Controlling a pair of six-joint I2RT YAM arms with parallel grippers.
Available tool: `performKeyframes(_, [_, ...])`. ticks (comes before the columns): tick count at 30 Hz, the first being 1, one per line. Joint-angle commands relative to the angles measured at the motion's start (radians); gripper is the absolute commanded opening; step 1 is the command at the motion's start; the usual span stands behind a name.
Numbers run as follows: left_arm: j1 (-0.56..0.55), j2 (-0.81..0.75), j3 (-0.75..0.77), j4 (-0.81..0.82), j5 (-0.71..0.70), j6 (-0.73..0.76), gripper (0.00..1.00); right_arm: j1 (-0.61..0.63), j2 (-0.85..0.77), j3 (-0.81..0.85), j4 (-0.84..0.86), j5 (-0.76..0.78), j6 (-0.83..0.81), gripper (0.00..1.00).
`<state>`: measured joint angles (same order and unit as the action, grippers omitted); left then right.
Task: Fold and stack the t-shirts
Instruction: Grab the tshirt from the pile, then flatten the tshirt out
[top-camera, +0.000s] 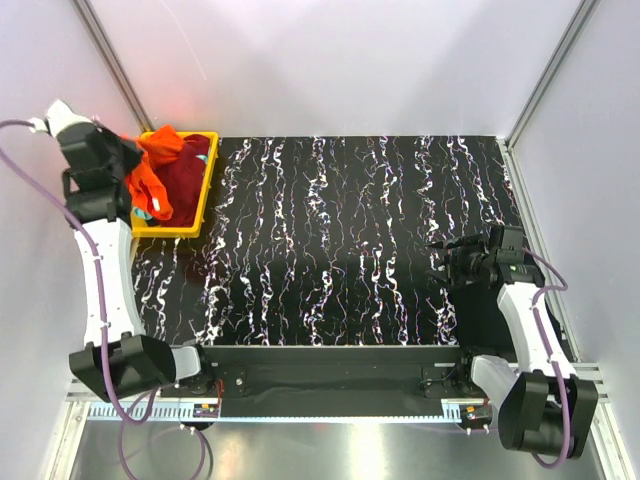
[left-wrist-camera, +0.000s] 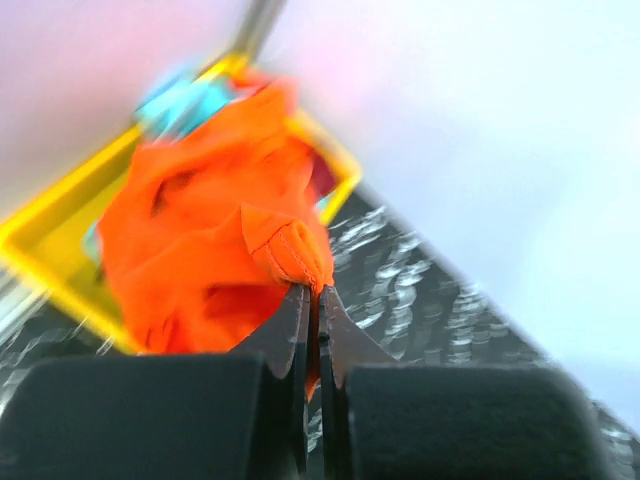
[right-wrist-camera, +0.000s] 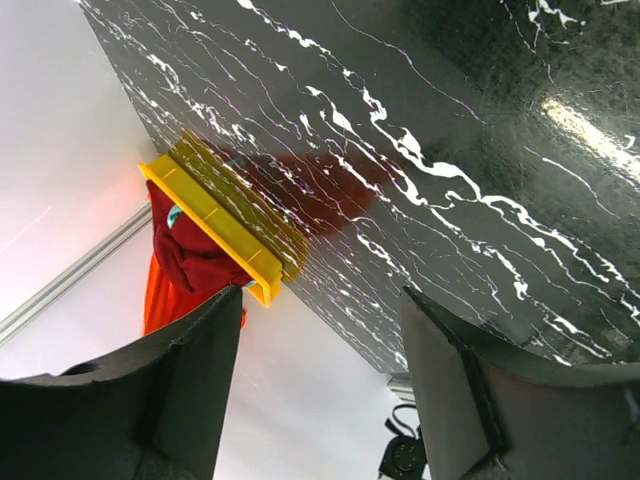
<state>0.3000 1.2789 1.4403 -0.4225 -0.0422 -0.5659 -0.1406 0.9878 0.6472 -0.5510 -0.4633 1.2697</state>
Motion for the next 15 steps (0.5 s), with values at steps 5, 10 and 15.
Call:
performKeyframes(5, [0.001, 0.014, 0.345, 0.197, 0.303, -0.095, 0.00, -0.002, -0.084, -0.052, 0.045, 0.009, -0.020, 0.75])
performKeyframes(10, [-0.034, 0.077, 0.561, 0.289, 0.444, -0.218, 0.00, -0.002, -0.112, -0.058, 0.106, 0.017, 0.003, 0.81])
performKeyframes(15, [-0.214, 0.168, 0.746, 0.191, 0.524, -0.230, 0.00, 0.006, -0.095, -0.116, 0.262, 0.015, 0.100, 0.85])
